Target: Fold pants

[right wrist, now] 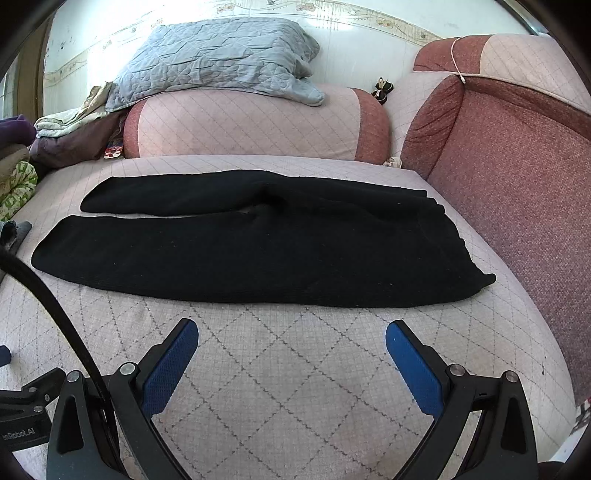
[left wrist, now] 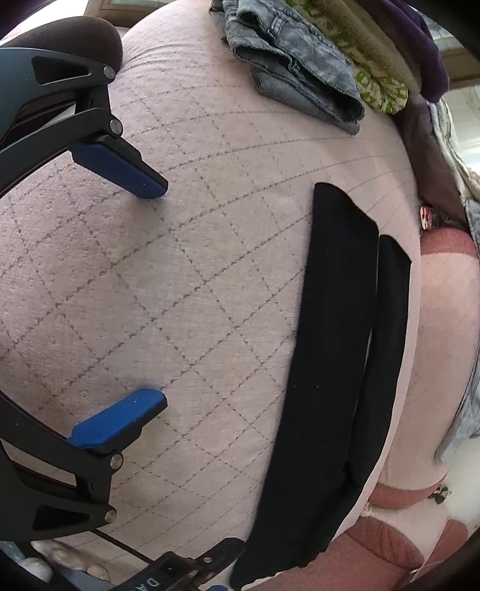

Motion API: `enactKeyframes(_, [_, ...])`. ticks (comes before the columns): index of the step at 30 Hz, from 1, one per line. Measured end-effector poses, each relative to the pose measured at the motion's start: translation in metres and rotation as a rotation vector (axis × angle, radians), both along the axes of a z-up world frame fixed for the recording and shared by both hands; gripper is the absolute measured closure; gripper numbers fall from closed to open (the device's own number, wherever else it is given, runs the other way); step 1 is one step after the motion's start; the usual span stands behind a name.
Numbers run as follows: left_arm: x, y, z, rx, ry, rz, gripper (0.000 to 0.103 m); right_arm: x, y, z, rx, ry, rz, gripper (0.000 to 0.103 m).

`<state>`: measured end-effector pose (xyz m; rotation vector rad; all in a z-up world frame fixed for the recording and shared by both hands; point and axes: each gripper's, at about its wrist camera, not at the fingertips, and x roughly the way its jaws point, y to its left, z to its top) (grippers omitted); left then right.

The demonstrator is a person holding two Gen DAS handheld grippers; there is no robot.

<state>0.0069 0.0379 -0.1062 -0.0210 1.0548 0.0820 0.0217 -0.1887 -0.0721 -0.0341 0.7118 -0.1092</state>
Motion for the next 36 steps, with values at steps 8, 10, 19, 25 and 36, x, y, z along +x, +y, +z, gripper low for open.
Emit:
enactKeyframes(8, [0.024,0.046,0.040,-0.215,0.006,-0.004,0.041,-0.001,-0.034,0.016,0.052,0.040,-0.043,0.000])
enactKeyframes(10, [0.043,0.073,0.044,-0.243,0.007,0.048,0.041,0.004,-0.062,0.022,0.137,0.072,-0.079,0.000])
enactKeyframes(19, [0.110,0.132,0.017,-0.209,0.040,0.104,0.039,0.037,-0.200,-0.001,0.511,0.246,-0.282,0.007])
enactKeyframes(25, [0.133,0.106,0.010,-0.178,0.016,0.015,0.005,0.057,-0.231,-0.015,0.548,0.253,-0.348,0.009])
enactKeyframes(36, [0.145,0.075,0.025,-0.239,0.050,-0.068,0.094,0.087,-0.251,-0.012,0.579,0.203,-0.406,0.094])
